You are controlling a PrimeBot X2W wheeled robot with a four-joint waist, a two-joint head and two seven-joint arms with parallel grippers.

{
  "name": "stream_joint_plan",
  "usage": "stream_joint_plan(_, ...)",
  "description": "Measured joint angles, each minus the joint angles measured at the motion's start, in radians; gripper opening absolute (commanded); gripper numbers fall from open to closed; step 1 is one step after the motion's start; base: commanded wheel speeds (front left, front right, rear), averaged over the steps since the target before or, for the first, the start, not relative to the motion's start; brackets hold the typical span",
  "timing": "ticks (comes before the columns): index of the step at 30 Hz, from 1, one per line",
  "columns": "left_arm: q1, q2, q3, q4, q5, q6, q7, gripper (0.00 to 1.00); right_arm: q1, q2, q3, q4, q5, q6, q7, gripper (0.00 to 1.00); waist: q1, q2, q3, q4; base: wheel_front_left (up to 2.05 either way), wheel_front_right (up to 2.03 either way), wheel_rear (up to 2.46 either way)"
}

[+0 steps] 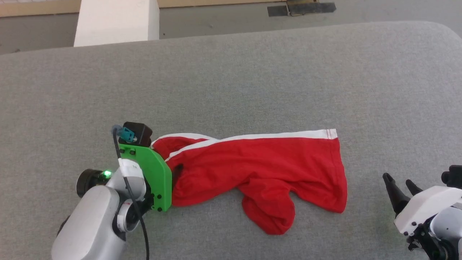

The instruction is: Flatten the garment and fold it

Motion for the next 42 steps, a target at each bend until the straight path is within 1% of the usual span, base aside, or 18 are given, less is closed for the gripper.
stream_joint_plan(1, 0.000, 0.000, 0.001, -0.001, -0.001, 0.000, 0.000, 0.47, 0.000, 0.000, 0.001, 0.002, 0.000, 0.000, -0.006, 1.00, 0.0000, 0.0000, 0.004, -0.002, 0.00, 0.00, 0.00)
stream_joint_plan(2, 0.000, 0.000, 0.002, -0.002, -0.002, 0.000, -0.002, 0.18, 0.000, 0.000, 0.001, 0.004, 0.001, 0.000, -0.011, 1.00, 0.0000, 0.0000, 0.008, -0.004, 0.00, 0.00, 0.00)
stream_joint_plan(3, 0.000, -0.001, 0.002, -0.003, -0.006, -0.001, -0.006, 0.00, 0.000, 0.000, 0.000, 0.006, 0.001, 0.000, -0.016, 1.00, 0.0000, 0.0000, 0.011, -0.006, 0.00, 0.00, 0.00)
stream_joint_plan(8, 0.001, -0.005, 0.007, -0.030, -0.018, -0.006, -0.048, 0.00, -0.004, 0.000, 0.001, 0.014, -0.002, 0.000, -0.017, 1.00, 0.0000, 0.0000, 0.017, 0.000, 0.00, 0.00, 0.00)
stream_joint_plan(14, 0.017, -0.009, 0.022, -0.132, -0.012, -0.004, -0.121, 0.00, -0.038, 0.000, 0.025, -0.006, -0.020, 0.000, -0.009, 1.00, 0.0000, 0.0000, 0.017, 0.020, 0.00, 0.00, 0.00)
stream_joint_plan(17, 0.055, -0.009, 0.023, -0.182, -0.008, 0.009, -0.142, 0.00, -0.102, 0.000, 0.057, -0.033, -0.076, 0.000, 0.036, 1.00, 0.0000, 0.0000, 0.022, 0.026, 0.00, 0.00, 0.00)
stream_joint_plan(19, 0.088, -0.010, 0.022, -0.209, -0.006, 0.018, -0.154, 0.00, -0.167, 0.000, 0.094, -0.029, -0.119, 0.000, 0.095, 1.00, 0.0000, 0.0000, 0.029, 0.029, 0.00, 0.00, 0.00)
stream_joint_plan(20, 0.102, -0.012, 0.020, -0.221, -0.006, 0.022, -0.157, 0.00, -0.197, -0.001, 0.118, -0.023, -0.161, 0.000, 0.120, 1.00, 0.0000, 0.0000, 0.033, 0.031, 0.00, 0.00, 0.00)
stream_joint_plan(22, 0.115, -0.020, 0.017, -0.236, -0.006, 0.023, -0.166, 0.00, -0.251, 0.000, 0.158, 0.003, -0.209, 0.000, 0.154, 1.00, 0.0000, 0.0000, 0.040, 0.037, 0.00, 0.00, 0.00)
stream_joint_plan(27, 0.121, -0.028, 0.015, -0.256, -0.006, 0.023, -0.183, 0.00, -0.340, 0.000, 0.240, 0.122, -0.309, 0.000, 0.228, 1.00, 0.0000, 0.0000, 0.061, 0.058, 0.00, 0.00, 0.00)
stream_joint_plan(32, 0.119, -0.032, 0.012, -0.256, -0.006, 0.022, -0.199, 0.00, -0.383, 0.000, 0.250, 0.215, -0.395, 0.000, 0.237, 1.00, 0.0000, 0.0000, 0.080, 0.072, 0.00, 0.00, 0.00)
stream_joint_plan(38, 0.119, -0.036, 0.007, -0.254, -0.009, 0.022, -0.207, 0.00, -0.433, 0.000, 0.267, 0.284, -0.420, 0.000, 0.222, 1.00, 0.0000, 0.0000, 0.095, 0.075, 0.00, 0.00, 0.00)
stream_joint_plan(39, 0.119, -0.036, 0.005, -0.253, -0.010, 0.022, -0.208, 0.00, -0.439, 0.000, 0.268, 0.297, -0.418, 0.000, 0.223, 0.98, 0.0000, 0.0000, 0.096, 0.075, 0.00, 0.00, 0.00)
stream_joint_plan(40, 0.119, -0.037, 0.005, -0.251, -0.011, 0.022, -0.208, 0.00, -0.446, -0.001, 0.273, 0.308, -0.413, 0.000, 0.229, 0.12, 0.0000, 0.0000, 0.095, 0.075, 0.00, 0.00, 0.00)
stream_joint_plan(41, 0.119, -0.038, 0.005, -0.251, -0.013, 0.021, -0.212, 0.00, -0.451, -0.002, 0.280, 0.314, -0.411, 0.000, 0.237, 0.00, 0.0001, 0.0000, 0.095, 0.075, 0.00, 0.00, 0.00)
stream_joint_plan(42, 0.119, -0.039, 0.005, -0.249, -0.013, 0.021, -0.216, 0.00, -0.457, -0.002, 0.286, 0.319, -0.404, 0.000, 0.247, 0.00, 0.0000, -0.0001, 0.094, 0.074, 0.00, 0.00, 0.00)
